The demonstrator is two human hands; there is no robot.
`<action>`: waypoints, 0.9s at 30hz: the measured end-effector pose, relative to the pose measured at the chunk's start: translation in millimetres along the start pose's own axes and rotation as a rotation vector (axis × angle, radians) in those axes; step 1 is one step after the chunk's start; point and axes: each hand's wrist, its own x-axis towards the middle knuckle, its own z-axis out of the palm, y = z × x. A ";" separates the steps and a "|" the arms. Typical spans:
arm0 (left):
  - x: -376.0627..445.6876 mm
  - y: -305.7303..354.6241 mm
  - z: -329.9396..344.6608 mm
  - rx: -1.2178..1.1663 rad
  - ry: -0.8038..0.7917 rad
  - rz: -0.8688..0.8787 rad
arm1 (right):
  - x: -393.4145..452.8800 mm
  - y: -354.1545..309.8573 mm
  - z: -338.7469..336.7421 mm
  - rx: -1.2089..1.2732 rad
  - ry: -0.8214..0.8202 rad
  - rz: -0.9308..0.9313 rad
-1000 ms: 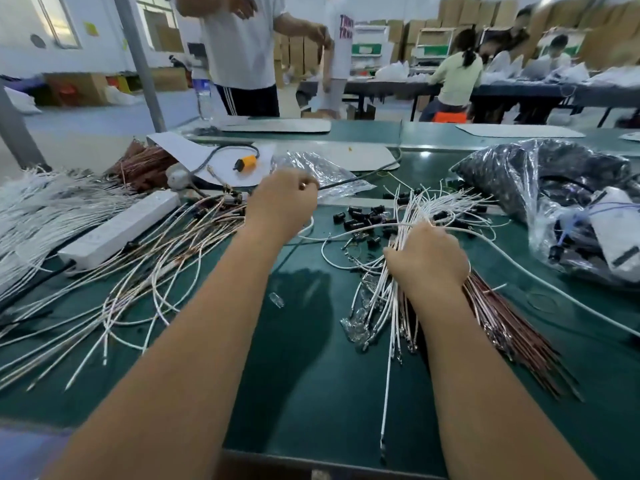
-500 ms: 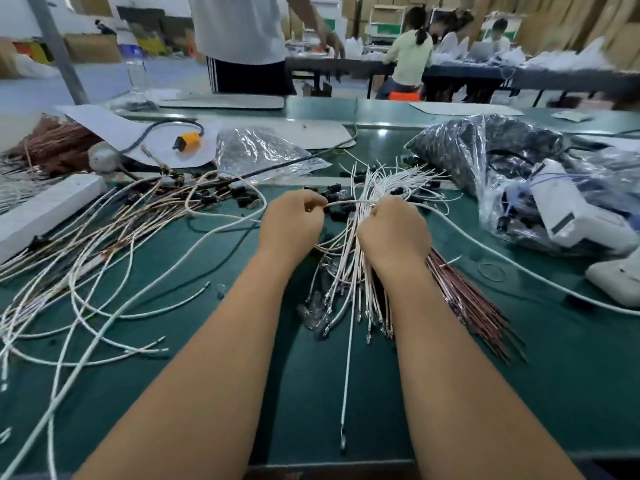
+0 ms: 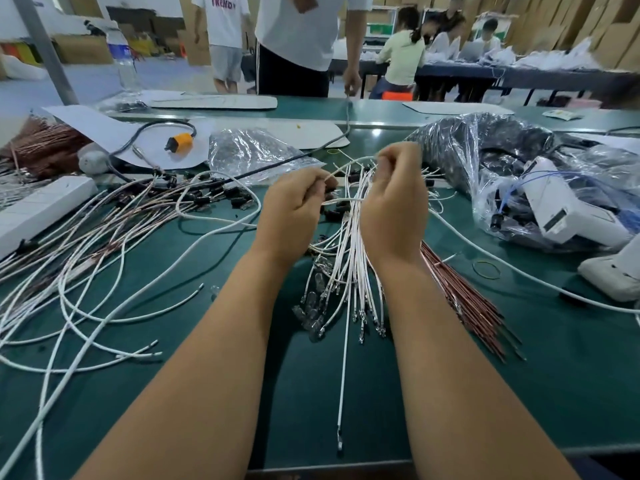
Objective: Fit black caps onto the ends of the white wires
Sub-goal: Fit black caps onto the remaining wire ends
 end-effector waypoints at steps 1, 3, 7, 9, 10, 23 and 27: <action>0.6 -1.9 -2.0 0.052 0.025 0.023 | 3.7 1.3 -1.8 0.011 0.093 0.071; 3.3 -5.5 -5.3 0.147 0.091 0.041 | 10.2 5.0 -5.5 0.054 0.257 0.222; 5.6 -11.4 -11.2 0.250 0.131 0.081 | 14.6 9.3 -12.6 -0.022 0.320 0.400; 4.5 -13.4 -12.4 0.304 0.058 0.113 | 10.9 11.6 -11.5 -0.328 0.204 0.296; 3.6 -13.2 -11.8 0.320 0.008 0.114 | 7.7 11.8 -9.7 -0.443 0.130 0.195; 3.6 -22.5 -16.1 0.273 -0.005 -0.040 | -2.1 15.4 2.8 -0.471 -0.281 0.020; 4.2 -20.2 -13.6 0.269 -0.027 -0.039 | -5.7 9.6 7.0 -0.403 -0.389 -0.030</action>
